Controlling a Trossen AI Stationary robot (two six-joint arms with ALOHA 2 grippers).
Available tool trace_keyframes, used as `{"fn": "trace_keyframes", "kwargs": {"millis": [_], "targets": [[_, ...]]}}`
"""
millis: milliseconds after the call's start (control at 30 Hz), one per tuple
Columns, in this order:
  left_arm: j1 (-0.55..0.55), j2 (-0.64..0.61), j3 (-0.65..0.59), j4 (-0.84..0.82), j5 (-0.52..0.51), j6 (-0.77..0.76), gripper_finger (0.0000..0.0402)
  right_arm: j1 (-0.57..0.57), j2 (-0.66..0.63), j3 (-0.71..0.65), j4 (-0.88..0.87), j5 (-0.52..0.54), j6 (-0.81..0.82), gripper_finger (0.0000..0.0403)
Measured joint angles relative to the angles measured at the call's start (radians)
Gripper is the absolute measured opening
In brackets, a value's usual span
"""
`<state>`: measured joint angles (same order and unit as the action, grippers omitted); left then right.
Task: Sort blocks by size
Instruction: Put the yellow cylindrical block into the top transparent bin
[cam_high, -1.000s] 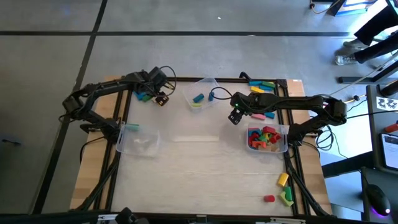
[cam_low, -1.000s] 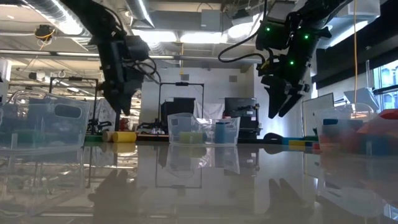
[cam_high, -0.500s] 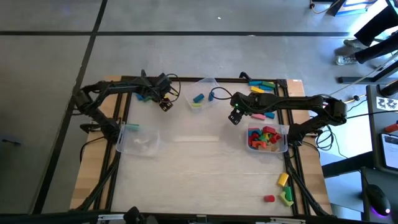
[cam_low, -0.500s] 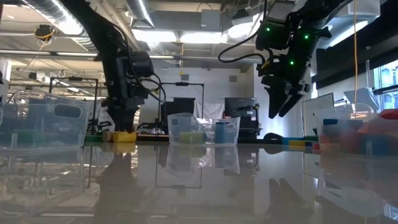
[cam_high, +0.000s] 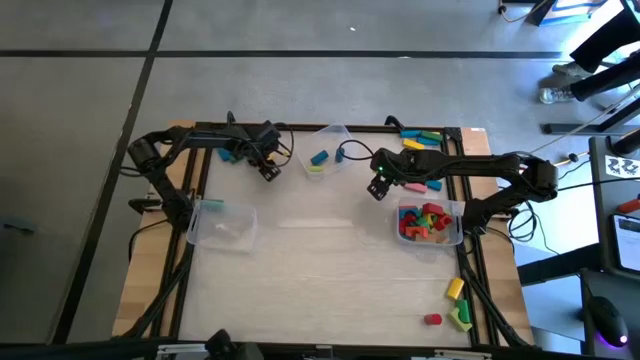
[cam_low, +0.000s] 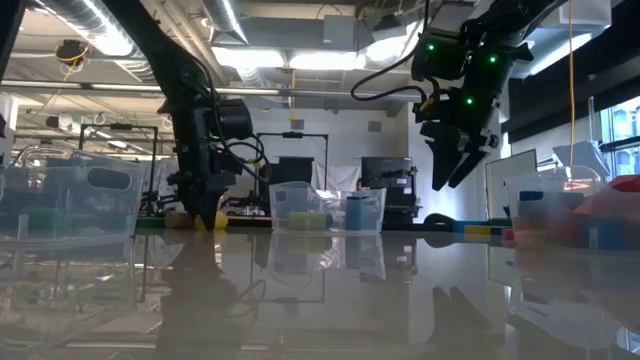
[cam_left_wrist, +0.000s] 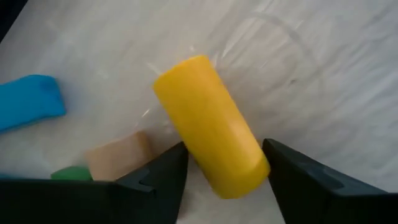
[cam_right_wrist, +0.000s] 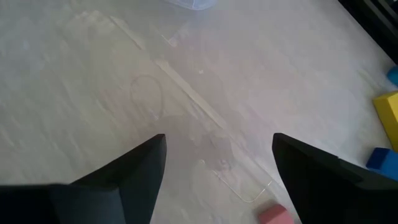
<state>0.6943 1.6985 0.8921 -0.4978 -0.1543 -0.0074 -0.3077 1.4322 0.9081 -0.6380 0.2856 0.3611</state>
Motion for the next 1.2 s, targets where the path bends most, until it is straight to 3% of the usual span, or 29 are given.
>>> {"fn": "trace_keyframes", "kwargs": {"millis": [267,500,767,967,1200], "targets": [[-0.001,0.001,0.003,0.020,0.001,0.018,0.0127,0.000,0.000,0.000,0.000,0.002,0.000,0.0293],[-0.009,-0.022,0.001,0.004,-0.012,0.075,0.0138,0.000,0.000,0.000,0.002,0.002,0.000,0.0293],[-0.035,-0.201,0.000,-0.041,-0.036,0.094,0.0135,0.000,0.000,0.000,0.013,0.002,0.000,0.0293],[-0.062,-0.285,0.000,0.059,-0.032,0.094,0.0142,0.000,0.000,0.000,0.023,0.002,0.000,0.0293],[-0.107,-0.270,0.002,0.224,0.011,0.106,0.0143,0.000,0.000,0.000,0.059,0.002,0.000,0.0293]]}}
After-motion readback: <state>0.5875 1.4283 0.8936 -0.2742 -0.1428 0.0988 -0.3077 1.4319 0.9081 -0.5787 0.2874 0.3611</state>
